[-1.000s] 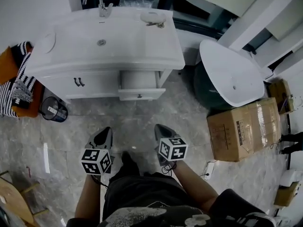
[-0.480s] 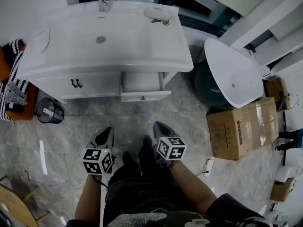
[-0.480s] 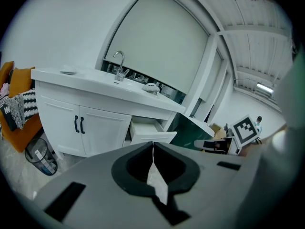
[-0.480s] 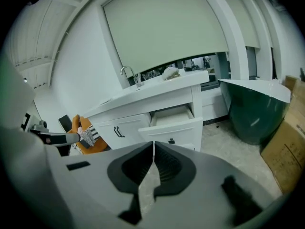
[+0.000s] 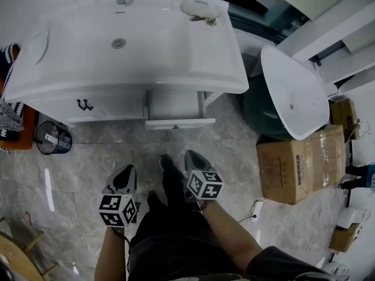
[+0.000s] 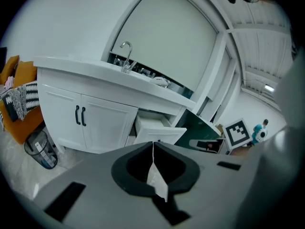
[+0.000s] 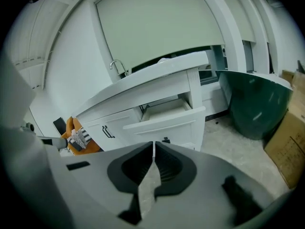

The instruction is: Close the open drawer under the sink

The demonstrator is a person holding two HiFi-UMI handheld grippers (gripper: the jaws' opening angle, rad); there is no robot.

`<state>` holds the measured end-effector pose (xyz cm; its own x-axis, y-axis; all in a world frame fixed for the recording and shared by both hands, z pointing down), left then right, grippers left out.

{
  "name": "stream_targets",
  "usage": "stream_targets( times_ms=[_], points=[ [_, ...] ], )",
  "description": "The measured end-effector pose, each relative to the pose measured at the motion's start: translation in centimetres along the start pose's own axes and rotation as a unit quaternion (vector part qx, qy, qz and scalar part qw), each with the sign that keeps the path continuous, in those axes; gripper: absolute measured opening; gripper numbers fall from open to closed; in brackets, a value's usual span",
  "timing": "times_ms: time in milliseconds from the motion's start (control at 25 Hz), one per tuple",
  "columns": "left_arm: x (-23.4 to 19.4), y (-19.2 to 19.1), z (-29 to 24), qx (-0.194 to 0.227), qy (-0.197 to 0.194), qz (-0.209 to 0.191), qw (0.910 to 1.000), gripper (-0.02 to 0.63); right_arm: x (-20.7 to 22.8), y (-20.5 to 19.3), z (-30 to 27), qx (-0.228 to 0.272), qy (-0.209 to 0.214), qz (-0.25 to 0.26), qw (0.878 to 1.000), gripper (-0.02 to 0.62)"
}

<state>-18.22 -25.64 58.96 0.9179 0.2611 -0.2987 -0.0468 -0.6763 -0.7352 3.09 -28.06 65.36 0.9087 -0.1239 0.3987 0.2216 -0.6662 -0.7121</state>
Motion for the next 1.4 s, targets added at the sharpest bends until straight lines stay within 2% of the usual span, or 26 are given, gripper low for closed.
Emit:
stream_targets(
  times_ms=[120,320,400,480,720,920,1160,1400],
  points=[
    [0.4,-0.6,-1.7,-0.007,0.002,-0.016,0.9998,0.015,1.4,0.0,-1.7,0.001,-0.001,0.007,1.000,0.023],
    [0.8,-1.5,-4.8,-0.015,-0.006,-0.002,0.9999,0.015,3.4,-0.5,-5.0,-0.006,-0.003,0.019,1.000,0.033],
    [0.7,-1.7,-6.0,-0.017,-0.007,0.000,0.9998,0.015,3.9,-0.8,-6.2,-0.009,-0.006,0.021,1.000,0.063],
    [0.4,-1.8,-7.4,-0.020,-0.003,-0.001,0.9998,0.015,4.4,-1.0,-7.2,-0.013,-0.010,0.020,1.000,0.121],
    [0.8,-2.1,-10.4,-0.034,0.002,-0.010,0.9994,0.015,5.7,-1.5,-10.5,-0.026,-0.018,0.025,0.999,0.183],
    [0.9,-2.0,-12.2,-0.042,0.010,-0.014,0.9990,0.015,5.5,-1.4,-14.0,-0.034,0.007,0.025,0.999,0.183],
    [0.4,-1.4,-13.0,-0.049,0.024,-0.013,0.9984,0.015,6.1,-1.0,-16.1,-0.038,-0.002,0.039,0.999,0.178],
    [0.5,-1.0,-13.4,-0.054,0.024,-0.009,0.9982,0.015,6.5,-0.1,-16.8,-0.041,-0.030,0.050,0.997,0.163]
  ],
)
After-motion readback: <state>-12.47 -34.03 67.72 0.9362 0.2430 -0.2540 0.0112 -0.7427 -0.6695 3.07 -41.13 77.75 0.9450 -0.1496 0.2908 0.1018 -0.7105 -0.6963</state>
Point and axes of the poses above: the fingertips, and each gripper's own axes: z backward along the fingers, x to its right, y out of its top, the point moved 1 cm from there along z, backward along the fingers, and after that the axes turned 7 degrees about y, right-handed, at the moved point
